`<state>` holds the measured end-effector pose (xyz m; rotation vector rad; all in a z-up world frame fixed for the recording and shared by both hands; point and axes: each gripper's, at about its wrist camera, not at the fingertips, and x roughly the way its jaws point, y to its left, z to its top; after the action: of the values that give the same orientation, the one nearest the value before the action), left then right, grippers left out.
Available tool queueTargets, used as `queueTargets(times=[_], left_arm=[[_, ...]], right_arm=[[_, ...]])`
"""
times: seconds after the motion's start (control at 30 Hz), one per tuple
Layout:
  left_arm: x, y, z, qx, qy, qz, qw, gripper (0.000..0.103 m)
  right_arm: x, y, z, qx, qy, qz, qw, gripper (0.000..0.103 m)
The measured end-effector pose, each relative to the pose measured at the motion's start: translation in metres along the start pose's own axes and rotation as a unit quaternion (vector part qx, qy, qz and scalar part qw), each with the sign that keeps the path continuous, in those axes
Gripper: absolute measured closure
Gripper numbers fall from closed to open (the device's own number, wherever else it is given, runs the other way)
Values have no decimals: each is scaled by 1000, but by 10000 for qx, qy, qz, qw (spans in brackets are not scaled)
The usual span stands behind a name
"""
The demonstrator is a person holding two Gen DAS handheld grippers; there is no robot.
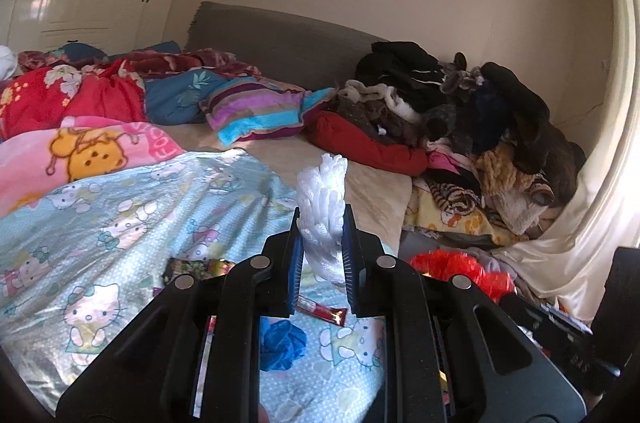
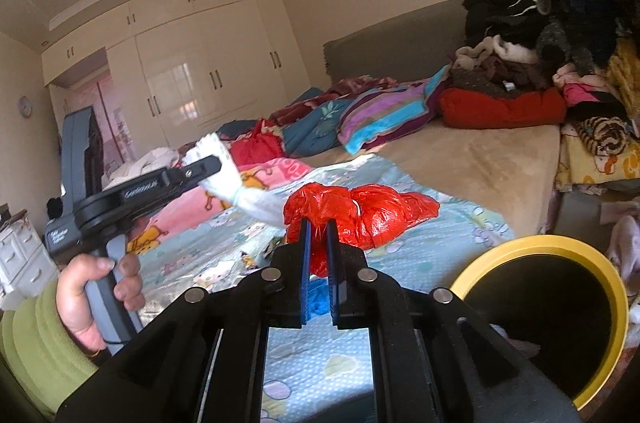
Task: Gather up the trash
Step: 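Lift both held items and carry them over the yellow-rimmed bin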
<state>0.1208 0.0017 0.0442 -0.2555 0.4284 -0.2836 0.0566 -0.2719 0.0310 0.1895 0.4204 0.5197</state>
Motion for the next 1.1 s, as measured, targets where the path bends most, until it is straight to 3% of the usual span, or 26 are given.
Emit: queueTargets(times=[0.47, 1.1], left_arm=[[16, -46, -18, 384, 269, -423, 9980, 91], [43, -101, -50, 821, 674, -827, 9909, 91]], right_arm=[[-26, -38, 8, 369, -187, -476, 9980, 95], [-38, -100, -2, 882, -120, -1005, 9909, 95]])
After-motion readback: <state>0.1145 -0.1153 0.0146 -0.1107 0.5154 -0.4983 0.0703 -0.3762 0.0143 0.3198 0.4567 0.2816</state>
